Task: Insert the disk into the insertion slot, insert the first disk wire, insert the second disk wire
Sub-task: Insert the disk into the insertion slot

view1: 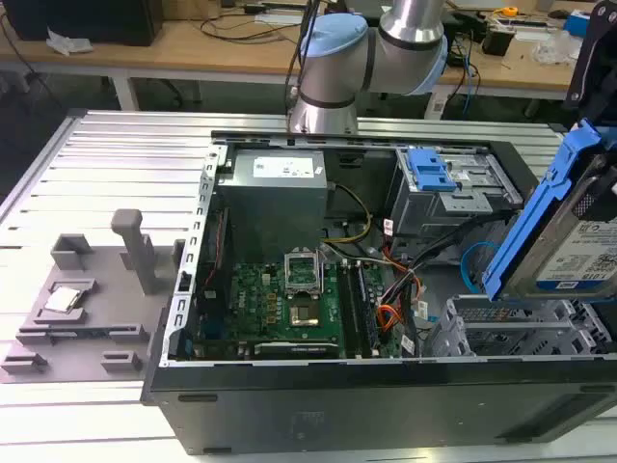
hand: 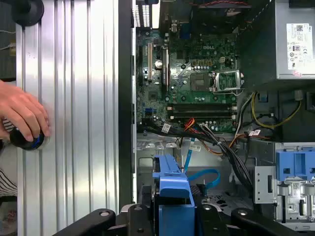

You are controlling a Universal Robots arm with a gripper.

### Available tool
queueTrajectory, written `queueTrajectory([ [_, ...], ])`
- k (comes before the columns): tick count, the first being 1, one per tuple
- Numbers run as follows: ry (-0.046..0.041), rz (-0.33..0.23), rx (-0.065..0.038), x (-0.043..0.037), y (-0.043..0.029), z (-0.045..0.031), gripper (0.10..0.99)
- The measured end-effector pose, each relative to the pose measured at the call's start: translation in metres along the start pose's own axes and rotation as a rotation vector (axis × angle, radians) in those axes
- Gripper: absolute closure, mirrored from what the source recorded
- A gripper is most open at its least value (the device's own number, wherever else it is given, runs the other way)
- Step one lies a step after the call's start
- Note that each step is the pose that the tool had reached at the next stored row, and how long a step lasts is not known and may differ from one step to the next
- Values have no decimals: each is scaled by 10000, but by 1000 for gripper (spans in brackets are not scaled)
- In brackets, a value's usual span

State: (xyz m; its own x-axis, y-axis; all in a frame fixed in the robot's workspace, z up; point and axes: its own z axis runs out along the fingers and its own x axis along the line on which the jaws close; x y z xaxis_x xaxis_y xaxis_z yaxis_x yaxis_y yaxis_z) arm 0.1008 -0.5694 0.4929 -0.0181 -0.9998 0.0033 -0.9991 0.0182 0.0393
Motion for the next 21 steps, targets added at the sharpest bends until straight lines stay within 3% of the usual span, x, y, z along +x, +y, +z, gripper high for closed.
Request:
queueTrajectory([
  [1,0,0,-1,0,5,53,718],
  [6,-1,0,0,0,6,116,718],
  [9,0,0,-25,-2,0,266,718],
  [11,1,0,-31,-10,-1,301,718],
  [15,2,1,-54,-101,-28,435,718],
  [21,1,-1,-65,-120,-41,529,718],
])
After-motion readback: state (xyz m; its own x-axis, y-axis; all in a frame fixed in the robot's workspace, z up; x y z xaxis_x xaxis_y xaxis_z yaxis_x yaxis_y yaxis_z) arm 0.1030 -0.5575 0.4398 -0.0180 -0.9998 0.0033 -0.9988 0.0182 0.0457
